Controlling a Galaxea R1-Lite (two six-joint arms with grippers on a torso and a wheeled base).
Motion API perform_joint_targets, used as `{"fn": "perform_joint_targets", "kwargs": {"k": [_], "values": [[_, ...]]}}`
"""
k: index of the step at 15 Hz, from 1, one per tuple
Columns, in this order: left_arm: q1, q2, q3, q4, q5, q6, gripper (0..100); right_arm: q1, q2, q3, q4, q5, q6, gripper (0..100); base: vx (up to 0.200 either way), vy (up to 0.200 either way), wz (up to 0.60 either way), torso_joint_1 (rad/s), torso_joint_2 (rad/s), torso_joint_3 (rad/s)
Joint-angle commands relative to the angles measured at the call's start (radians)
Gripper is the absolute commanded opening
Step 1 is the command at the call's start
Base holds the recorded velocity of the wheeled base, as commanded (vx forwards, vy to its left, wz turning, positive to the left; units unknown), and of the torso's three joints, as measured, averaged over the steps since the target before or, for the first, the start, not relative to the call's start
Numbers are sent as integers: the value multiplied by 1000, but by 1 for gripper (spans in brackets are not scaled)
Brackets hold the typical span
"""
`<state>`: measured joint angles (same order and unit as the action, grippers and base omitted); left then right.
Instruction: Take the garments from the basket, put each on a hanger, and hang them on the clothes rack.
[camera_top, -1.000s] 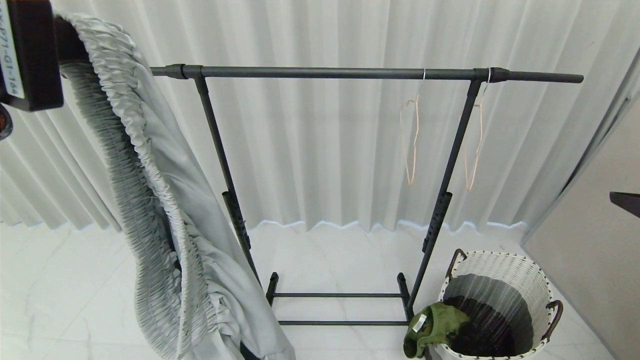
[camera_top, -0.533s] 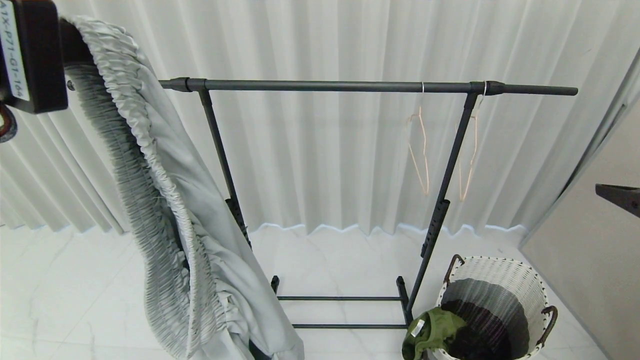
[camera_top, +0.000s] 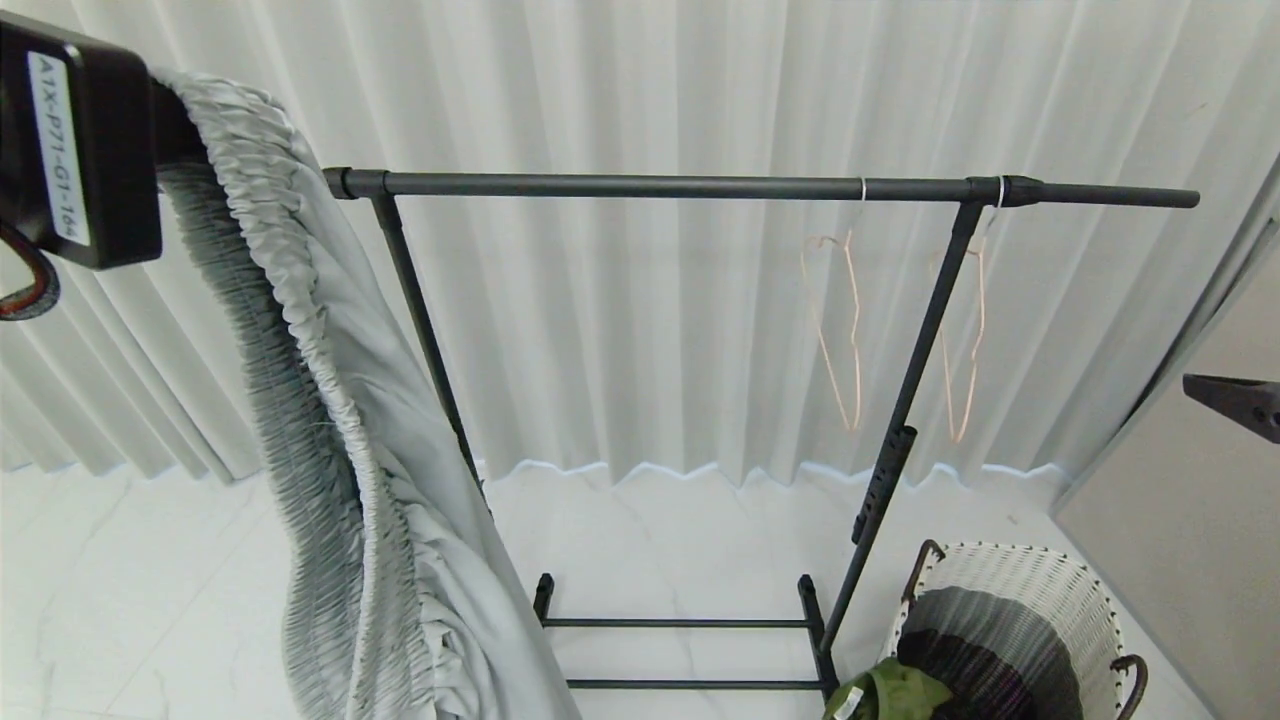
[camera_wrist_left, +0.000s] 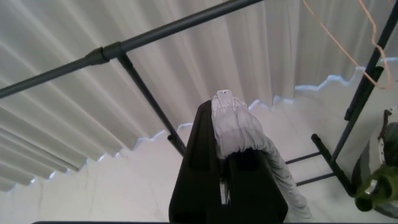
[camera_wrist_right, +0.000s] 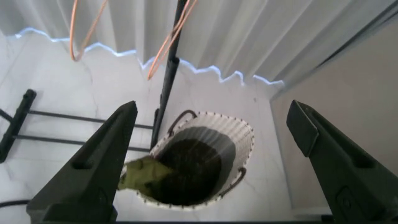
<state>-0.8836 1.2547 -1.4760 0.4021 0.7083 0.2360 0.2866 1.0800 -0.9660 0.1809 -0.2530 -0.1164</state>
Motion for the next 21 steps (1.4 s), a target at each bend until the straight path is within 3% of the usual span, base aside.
{"fn": "perform_joint_targets", "kwargs": {"k": [1,7,11,15,18,21], "values": [[0,2,2,0,0,0,0,-1,11,1,-4,0,4,100,200,0,0,-2,-2,7],[0,8,3,0,-1,0,0,-1,75,12,-37,-2,64,100,200,0,0,4,-1,-2],[0,8,28,0,-1,-1,0,-1,152,33,-57,-8,181,100,200,0,0,4,2,1],[2,-6,88,0,0,0,0,-37,298,82,-161,-32,256,100,0,0,0,0,0,0],[2,-4,98,0,0,-1,0,-55,394,108,-233,-109,311,100,0,0,0,0,0,0],[2,0,114,0,0,-3,0,-50,448,110,-248,-118,362,100,0,0,0,0,0,0]]}}
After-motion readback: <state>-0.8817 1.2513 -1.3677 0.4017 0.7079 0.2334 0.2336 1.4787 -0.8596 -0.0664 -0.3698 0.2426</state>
